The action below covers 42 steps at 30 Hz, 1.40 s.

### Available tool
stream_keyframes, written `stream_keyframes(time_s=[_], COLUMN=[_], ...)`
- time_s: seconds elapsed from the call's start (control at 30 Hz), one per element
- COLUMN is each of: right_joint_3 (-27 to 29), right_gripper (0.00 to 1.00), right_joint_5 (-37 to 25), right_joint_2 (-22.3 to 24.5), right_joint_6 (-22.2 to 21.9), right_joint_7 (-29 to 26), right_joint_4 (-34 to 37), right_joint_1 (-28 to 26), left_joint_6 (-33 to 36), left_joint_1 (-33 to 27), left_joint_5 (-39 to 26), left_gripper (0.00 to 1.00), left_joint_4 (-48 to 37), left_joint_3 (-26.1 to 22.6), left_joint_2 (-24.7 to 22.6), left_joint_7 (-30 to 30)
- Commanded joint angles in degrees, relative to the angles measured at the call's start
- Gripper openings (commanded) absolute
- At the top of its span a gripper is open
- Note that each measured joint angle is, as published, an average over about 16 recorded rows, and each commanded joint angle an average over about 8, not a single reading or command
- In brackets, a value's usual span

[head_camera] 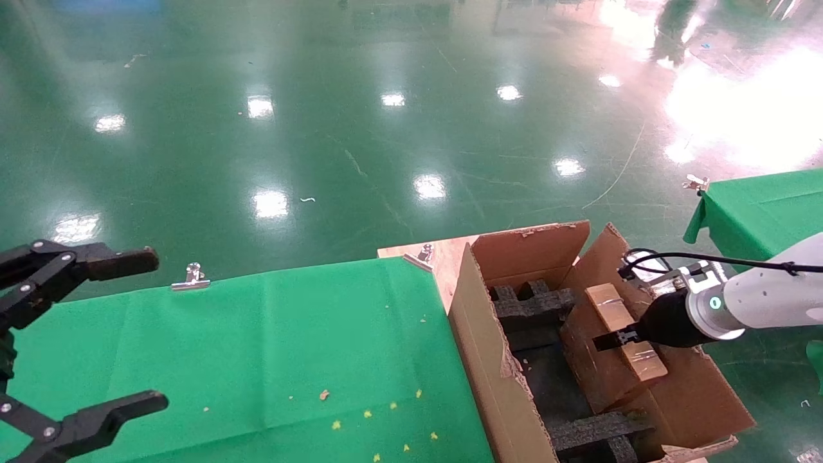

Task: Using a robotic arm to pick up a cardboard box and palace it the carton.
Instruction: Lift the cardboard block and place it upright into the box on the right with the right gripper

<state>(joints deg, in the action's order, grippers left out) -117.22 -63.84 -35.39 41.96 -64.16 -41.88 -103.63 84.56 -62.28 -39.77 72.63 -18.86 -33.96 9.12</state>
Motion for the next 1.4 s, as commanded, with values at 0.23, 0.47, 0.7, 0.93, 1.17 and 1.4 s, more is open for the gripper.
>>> stream_keyframes(time_s=[0.23,0.47,0.7,0.93,1.17,1.4], right_joint_3=[1.25,2.61,3.29,3.14,3.09,3.30], right_gripper=[0.00,0.30,1.00,1.00,1.00,1.00], right_joint_5=[2.83,5.08,6.17,5.94,5.82,5.96], right_joint_2=[-2.72,-4.50,-5.23,-5.06,-4.87,-4.23], right_joint_6=[1.19,2.26,2.81,2.71,2.58,2.63], right_joint_7=[4.85,8.62,9.99,9.68,9.54,9.63], right_joint_4=[5.71,10.10,11.91,11.44,11.15,10.50], right_joint_1=[3.84,5.98,6.92,6.70,6.46,5.83], left_joint_6=[0.00,-0.01,-0.02,-0.02,-0.02,-0.02], left_joint_1=[0.00,0.00,0.01,0.01,0.00,0.00], left_joint_5=[0.01,0.01,0.02,0.02,0.02,0.03], left_gripper=[1.00,1.00,1.00,1.00,1.00,1.00], left_joint_4=[0.00,0.00,-0.02,-0.01,-0.02,-0.03], left_joint_3=[-0.01,-0.02,-0.02,-0.02,-0.02,-0.03], left_joint_2=[0.00,0.01,0.01,0.01,0.01,0.01], left_joint_7=[-0.01,-0.01,-0.01,-0.01,-0.02,-0.02])
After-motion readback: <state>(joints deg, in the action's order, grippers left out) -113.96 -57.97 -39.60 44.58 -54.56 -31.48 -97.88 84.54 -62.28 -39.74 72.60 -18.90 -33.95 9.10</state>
